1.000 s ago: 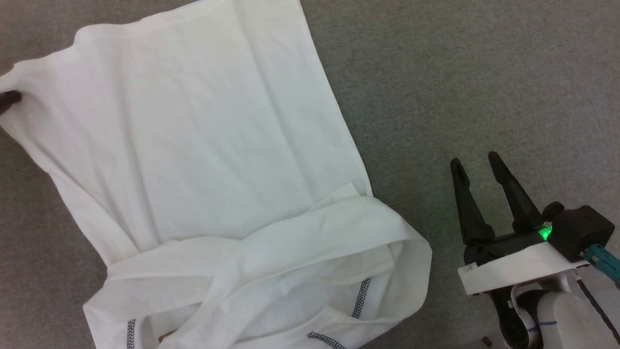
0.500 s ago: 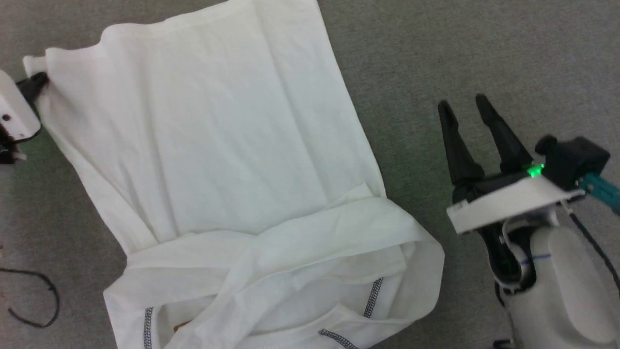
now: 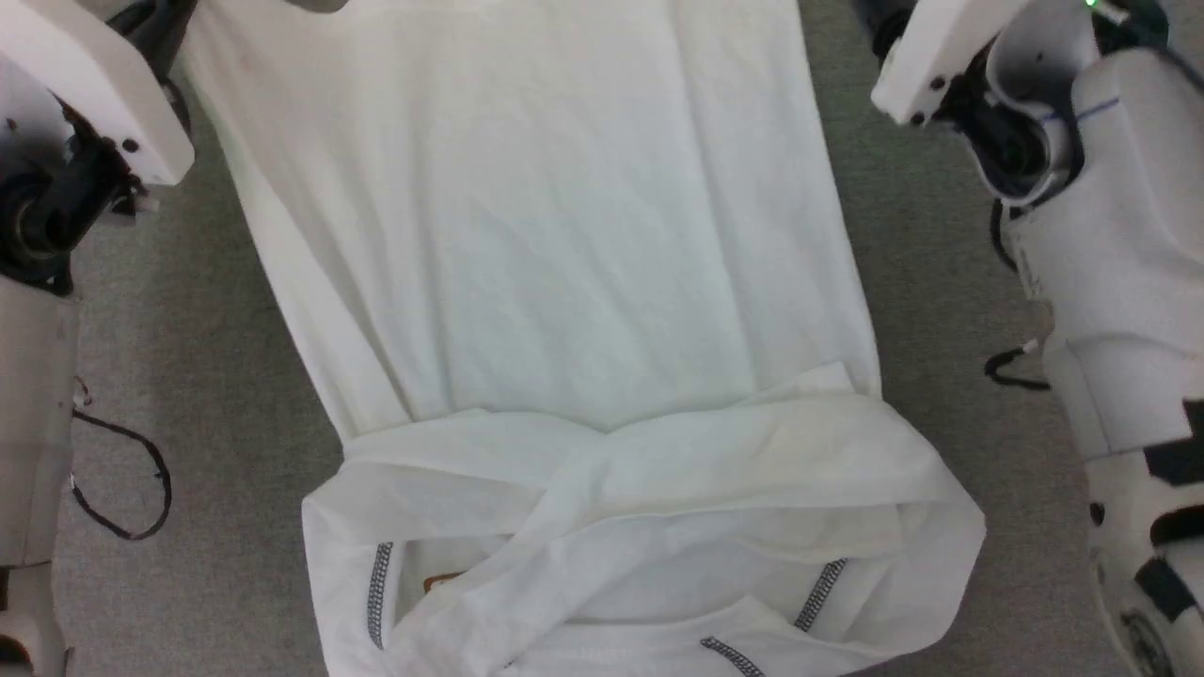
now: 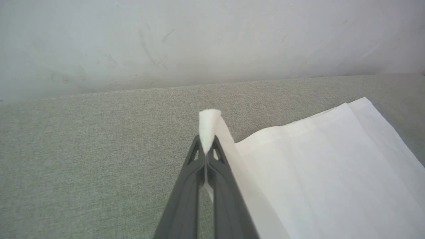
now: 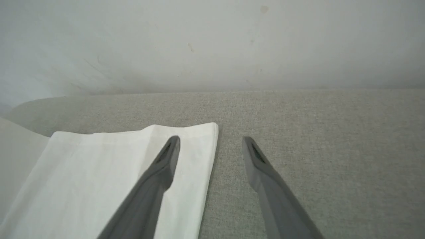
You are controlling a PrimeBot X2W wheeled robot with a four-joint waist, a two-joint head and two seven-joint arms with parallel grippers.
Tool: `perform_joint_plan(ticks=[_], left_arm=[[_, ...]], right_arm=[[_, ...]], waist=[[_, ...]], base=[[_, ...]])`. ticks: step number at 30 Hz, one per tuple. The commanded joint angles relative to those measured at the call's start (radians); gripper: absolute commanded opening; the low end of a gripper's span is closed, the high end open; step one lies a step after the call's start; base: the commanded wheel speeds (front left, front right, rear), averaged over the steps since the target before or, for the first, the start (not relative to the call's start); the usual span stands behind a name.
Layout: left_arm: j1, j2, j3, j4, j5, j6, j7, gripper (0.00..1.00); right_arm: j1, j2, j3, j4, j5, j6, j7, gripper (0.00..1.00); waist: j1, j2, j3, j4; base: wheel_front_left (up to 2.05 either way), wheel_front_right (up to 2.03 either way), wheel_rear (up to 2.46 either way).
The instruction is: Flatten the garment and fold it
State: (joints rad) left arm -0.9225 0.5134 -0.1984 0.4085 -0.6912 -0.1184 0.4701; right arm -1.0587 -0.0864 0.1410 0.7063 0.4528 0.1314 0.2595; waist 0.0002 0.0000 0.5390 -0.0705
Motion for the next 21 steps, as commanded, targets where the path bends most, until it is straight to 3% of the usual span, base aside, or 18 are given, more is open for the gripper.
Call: perform_joint_plan(ticks=[1, 8, 15, 16, 18, 19, 21], left_arm=[[-0.021, -0.008, -0.013, -0.017, 0.007, -0.007, -0.013, 0.0], [-0.061, -0.02, -0.067, -0.066, -0.014, -0.011, -0.035, 0.0], [-0.083, 0.004, -0.112, -0.091, -0.037, -0.012, -0.055, 0.0], [-0.084, 0.007, -0.119, -0.094, -0.044, -0.012, -0.057, 0.0], [-0.085, 0.013, -0.135, -0.105, -0.066, -0.012, -0.061, 0.0], [-0.085, 0.019, -0.14, -0.106, -0.071, -0.012, -0.066, 0.0], [-0.085, 0.027, -0.152, -0.105, -0.081, -0.012, -0.072, 0.0]], right_arm=[[-0.062, -0.005, 0.007, 0.054, 0.012, -0.001, 0.045, 1.0], [-0.263, -0.012, -0.01, 0.277, 0.008, -0.001, 0.213, 1.0], [-0.348, 0.003, -0.009, 0.45, -0.015, -0.001, 0.335, 1.0], [-0.351, 0.006, -0.01, 0.477, -0.013, -0.001, 0.365, 0.76], [-0.355, 0.011, -0.004, 0.52, -0.02, -0.001, 0.423, 0.11], [-0.355, 0.013, -0.006, 0.535, -0.02, -0.001, 0.451, 0.0], [-0.357, 0.015, -0.001, 0.548, -0.03, -0.001, 0.468, 0.0]], waist=[[-0.0002, 0.0, 0.07, 0.071], [-0.0002, 0.0, 0.13, 0.127], [-0.0002, 0.0, 0.148, 0.141], [-0.0002, 0.0, 0.149, 0.141], [-0.0002, 0.0, 0.146, 0.14], [-0.0002, 0.0, 0.144, 0.14], [-0.0002, 0.0, 0.139, 0.139]], base=[[0.0, 0.0, 0.0], [0.0, 0.0, 0.0], [0.0, 0.0, 0.0], [0.0, 0.0, 0.0], [0.0, 0.0, 0.0], [0.0, 0.0, 0.0], [0.0, 0.0, 0.0]])
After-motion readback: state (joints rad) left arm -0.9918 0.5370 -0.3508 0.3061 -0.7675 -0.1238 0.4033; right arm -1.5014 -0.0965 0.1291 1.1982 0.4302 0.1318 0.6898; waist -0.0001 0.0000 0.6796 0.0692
